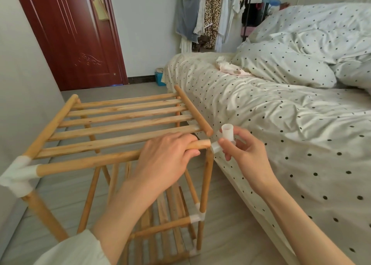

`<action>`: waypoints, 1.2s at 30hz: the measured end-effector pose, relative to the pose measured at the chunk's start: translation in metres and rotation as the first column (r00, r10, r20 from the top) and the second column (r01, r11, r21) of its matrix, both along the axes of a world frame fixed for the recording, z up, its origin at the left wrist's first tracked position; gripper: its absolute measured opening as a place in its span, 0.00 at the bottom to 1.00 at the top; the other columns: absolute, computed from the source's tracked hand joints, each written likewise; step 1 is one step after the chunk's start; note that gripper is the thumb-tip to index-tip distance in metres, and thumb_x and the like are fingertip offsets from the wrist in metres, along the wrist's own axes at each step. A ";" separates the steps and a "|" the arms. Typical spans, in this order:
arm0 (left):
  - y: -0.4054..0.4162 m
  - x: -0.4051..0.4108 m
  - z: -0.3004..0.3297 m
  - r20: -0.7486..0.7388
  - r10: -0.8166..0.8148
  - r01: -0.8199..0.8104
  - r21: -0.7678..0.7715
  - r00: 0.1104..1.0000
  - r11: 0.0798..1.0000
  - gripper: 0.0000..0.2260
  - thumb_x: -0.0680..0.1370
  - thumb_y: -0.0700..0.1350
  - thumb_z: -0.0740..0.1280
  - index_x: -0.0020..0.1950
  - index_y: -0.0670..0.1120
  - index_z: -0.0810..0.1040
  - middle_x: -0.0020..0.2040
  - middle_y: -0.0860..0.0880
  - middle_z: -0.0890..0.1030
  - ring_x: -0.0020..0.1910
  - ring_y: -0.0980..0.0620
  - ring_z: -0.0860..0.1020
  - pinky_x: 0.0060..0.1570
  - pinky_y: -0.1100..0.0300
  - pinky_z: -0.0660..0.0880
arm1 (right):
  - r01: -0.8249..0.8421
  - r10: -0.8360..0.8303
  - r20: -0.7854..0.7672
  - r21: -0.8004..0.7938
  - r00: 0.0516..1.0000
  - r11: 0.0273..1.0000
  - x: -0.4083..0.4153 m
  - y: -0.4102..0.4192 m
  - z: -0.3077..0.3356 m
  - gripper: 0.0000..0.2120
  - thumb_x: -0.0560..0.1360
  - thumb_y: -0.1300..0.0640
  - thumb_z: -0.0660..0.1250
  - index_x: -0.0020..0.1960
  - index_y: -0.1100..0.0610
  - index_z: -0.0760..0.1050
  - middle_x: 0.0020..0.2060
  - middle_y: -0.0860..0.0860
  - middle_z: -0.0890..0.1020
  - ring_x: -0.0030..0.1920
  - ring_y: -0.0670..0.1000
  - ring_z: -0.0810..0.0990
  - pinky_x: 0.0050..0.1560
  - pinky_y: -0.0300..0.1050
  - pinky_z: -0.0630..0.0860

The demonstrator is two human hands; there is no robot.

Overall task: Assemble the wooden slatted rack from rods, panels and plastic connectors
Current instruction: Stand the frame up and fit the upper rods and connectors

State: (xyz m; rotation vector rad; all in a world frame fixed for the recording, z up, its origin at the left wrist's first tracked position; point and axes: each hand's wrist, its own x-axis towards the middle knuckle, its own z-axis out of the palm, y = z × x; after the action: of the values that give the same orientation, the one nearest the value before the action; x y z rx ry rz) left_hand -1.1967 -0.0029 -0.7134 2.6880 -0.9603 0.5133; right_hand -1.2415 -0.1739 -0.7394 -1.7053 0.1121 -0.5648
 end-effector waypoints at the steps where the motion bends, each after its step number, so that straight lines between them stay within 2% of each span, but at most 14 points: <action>1: 0.000 0.000 0.000 -0.002 0.002 -0.002 -0.001 1.000 1.000 0.15 0.79 0.58 0.56 0.64 0.58 0.71 0.58 0.60 0.77 0.57 0.58 0.74 0.47 0.61 0.66 | 0.000 0.000 0.001 0.003 1.000 1.000 0.001 0.000 0.000 0.09 0.74 0.61 0.69 0.54 0.57 0.78 0.34 0.49 0.74 0.28 0.43 0.71 0.33 0.29 0.69; 3: 0.001 -0.001 0.000 0.000 0.008 -0.008 -0.004 1.000 1.000 0.15 0.79 0.58 0.56 0.64 0.58 0.71 0.58 0.60 0.77 0.57 0.58 0.74 0.47 0.61 0.66 | 0.007 -0.007 0.008 0.020 1.000 1.000 0.003 0.001 -0.001 0.09 0.74 0.60 0.69 0.54 0.57 0.78 0.29 0.47 0.73 0.28 0.43 0.70 0.34 0.29 0.68; 5: 0.002 0.000 -0.001 0.006 0.012 -0.012 -0.001 1.000 1.000 0.15 0.79 0.58 0.56 0.64 0.58 0.71 0.58 0.60 0.77 0.56 0.58 0.75 0.47 0.62 0.67 | 0.011 -0.012 0.023 0.039 1.000 0.999 0.006 0.003 -0.001 0.10 0.74 0.59 0.69 0.55 0.56 0.78 0.29 0.46 0.73 0.28 0.43 0.70 0.34 0.30 0.69; 9: 0.005 0.002 0.001 -0.024 0.007 -0.006 0.020 1.000 1.000 0.15 0.79 0.58 0.56 0.64 0.58 0.70 0.58 0.60 0.76 0.56 0.58 0.75 0.51 0.60 0.72 | -0.009 0.007 0.054 0.034 0.998 0.999 0.007 0.007 -0.001 0.09 0.74 0.58 0.69 0.54 0.52 0.79 0.42 0.51 0.76 0.30 0.45 0.73 0.39 0.36 0.73; 13: 0.004 0.004 0.007 -0.069 -0.020 0.022 0.034 0.997 0.999 0.13 0.79 0.58 0.57 0.62 0.58 0.71 0.55 0.60 0.77 0.53 0.58 0.75 0.46 0.61 0.69 | -0.005 0.005 0.075 0.003 0.997 1.000 0.005 0.008 0.002 0.10 0.74 0.58 0.69 0.52 0.47 0.79 0.51 0.51 0.77 0.32 0.44 0.77 0.42 0.38 0.76; 16: 0.005 0.003 0.009 -0.101 -0.040 0.044 0.038 0.994 0.998 0.12 0.79 0.57 0.58 0.61 0.58 0.72 0.54 0.60 0.77 0.51 0.57 0.75 0.46 0.59 0.71 | -0.026 0.028 0.072 -0.028 0.997 0.999 0.001 0.008 0.005 0.11 0.75 0.60 0.67 0.55 0.49 0.78 0.55 0.52 0.77 0.39 0.44 0.79 0.44 0.36 0.77; 19: 0.006 0.003 0.009 -0.110 -0.043 0.048 0.044 0.993 0.998 0.12 0.79 0.57 0.58 0.62 0.58 0.71 0.55 0.60 0.77 0.52 0.57 0.75 0.47 0.59 0.71 | -0.063 0.065 0.049 -0.030 0.997 0.998 -0.005 0.008 0.004 0.12 0.77 0.63 0.64 0.55 0.49 0.78 0.56 0.51 0.77 0.47 0.51 0.79 0.41 0.31 0.74; 22: 0.004 0.003 0.009 -0.109 -0.033 0.038 0.040 0.994 0.999 0.13 0.80 0.57 0.57 0.63 0.58 0.71 0.57 0.59 0.76 0.54 0.56 0.75 0.46 0.59 0.69 | -0.039 0.041 0.021 -0.100 0.999 0.994 -0.004 0.010 0.001 0.12 0.76 0.60 0.65 0.56 0.48 0.79 0.54 0.48 0.78 0.52 0.48 0.78 0.50 0.39 0.77; 24: 0.002 0.001 0.009 -0.102 -0.030 0.035 0.046 0.994 0.998 0.12 0.80 0.57 0.57 0.62 0.58 0.71 0.57 0.59 0.76 0.54 0.56 0.75 0.45 0.59 0.67 | 0.007 -0.007 0.002 -0.125 1.000 0.992 -0.002 0.012 0.000 0.11 0.75 0.57 0.67 0.56 0.49 0.79 0.52 0.50 0.79 0.46 0.44 0.79 0.52 0.42 0.76; 27: 0.003 0.001 0.009 -0.113 -0.031 0.038 0.056 0.993 0.998 0.12 0.80 0.56 0.57 0.62 0.57 0.71 0.57 0.58 0.77 0.55 0.55 0.75 0.43 0.59 0.64 | 0.030 -0.031 -0.013 -0.058 0.999 0.998 0.001 0.013 0.001 0.06 0.74 0.57 0.68 0.51 0.51 0.78 0.45 0.56 0.80 0.34 0.43 0.77 0.47 0.39 0.74; 31: 0.006 0.004 0.009 -0.104 -0.038 0.043 0.048 0.994 0.998 0.13 0.80 0.56 0.56 0.62 0.57 0.71 0.58 0.58 0.77 0.55 0.54 0.75 0.43 0.58 0.66 | 0.032 -0.029 -0.044 0.066 0.999 0.997 0.005 0.014 0.001 0.08 0.74 0.57 0.68 0.53 0.58 0.78 0.33 0.52 0.78 0.29 0.45 0.73 0.43 0.43 0.72; 36: 0.008 0.003 0.008 -0.090 -0.044 0.048 0.041 0.995 0.998 0.13 0.80 0.56 0.56 0.63 0.57 0.71 0.57 0.58 0.77 0.54 0.55 0.76 0.45 0.58 0.68 | 0.016 0.004 -0.101 0.193 0.995 0.981 0.007 0.012 0.002 0.07 0.75 0.53 0.67 0.43 0.57 0.75 0.28 0.54 0.70 0.26 0.49 0.67 0.37 0.47 0.68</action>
State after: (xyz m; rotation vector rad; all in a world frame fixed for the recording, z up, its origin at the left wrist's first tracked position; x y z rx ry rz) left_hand -1.1933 0.0054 -0.7059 2.6941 -1.0174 0.3646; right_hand -1.2345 -0.1617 -0.7372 -1.5438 0.2371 -0.4568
